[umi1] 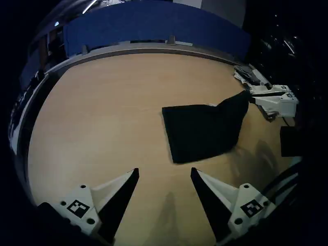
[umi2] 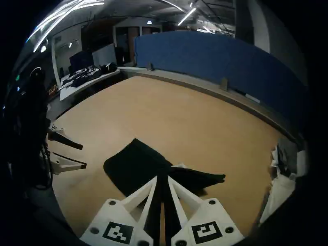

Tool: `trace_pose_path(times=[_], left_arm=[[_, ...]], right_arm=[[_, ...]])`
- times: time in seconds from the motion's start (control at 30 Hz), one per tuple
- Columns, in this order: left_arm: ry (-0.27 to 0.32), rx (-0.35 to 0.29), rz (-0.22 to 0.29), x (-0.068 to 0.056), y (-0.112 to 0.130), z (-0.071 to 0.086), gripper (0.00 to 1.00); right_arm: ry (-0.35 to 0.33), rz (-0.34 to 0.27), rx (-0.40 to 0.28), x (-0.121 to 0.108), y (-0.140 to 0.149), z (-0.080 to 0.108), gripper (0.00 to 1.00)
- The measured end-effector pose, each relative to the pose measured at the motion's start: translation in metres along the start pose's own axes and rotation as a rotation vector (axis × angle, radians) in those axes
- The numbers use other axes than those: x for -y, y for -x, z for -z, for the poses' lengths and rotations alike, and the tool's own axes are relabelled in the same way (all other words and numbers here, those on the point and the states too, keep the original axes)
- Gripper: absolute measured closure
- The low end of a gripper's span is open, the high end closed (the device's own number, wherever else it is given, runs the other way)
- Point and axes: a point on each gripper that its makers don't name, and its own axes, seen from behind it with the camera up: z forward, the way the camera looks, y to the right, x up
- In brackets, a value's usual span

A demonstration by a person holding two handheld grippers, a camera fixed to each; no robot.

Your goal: Fold towel

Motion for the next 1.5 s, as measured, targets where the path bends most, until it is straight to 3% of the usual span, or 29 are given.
trace_pose_path(times=[0.3,0.77,0.97,1.13,1.3,1.5], left_arm=[[-0.007,-0.007,0.017,0.005,0.001,0.002,0.06],[-0.017,-0.015,0.05,0.012,0.003,0.003,0.06],[-0.022,-0.017,0.072,0.016,0.005,0.002,0.06],[-0.024,-0.018,0.085,0.017,0.008,0.0,0.06],[-0.025,-0.018,0.087,0.019,0.009,-0.001,0.06],[-0.024,-0.016,0.085,0.02,0.008,-0.002,0.06]], right_arm=[[-0.059,0.037,-0.002,0.025,-0.016,-0.018,0.97],[-0.19,0.118,0.031,0.087,-0.016,-0.06,0.97],[-0.246,0.14,0.056,0.115,-0.004,-0.08,0.97],[-0.286,0.133,0.113,0.134,0.022,-0.096,0.97],[-0.295,0.124,0.152,0.14,0.042,-0.104,0.97],[-0.306,0.1,0.15,0.141,0.042,-0.103,0.96]])
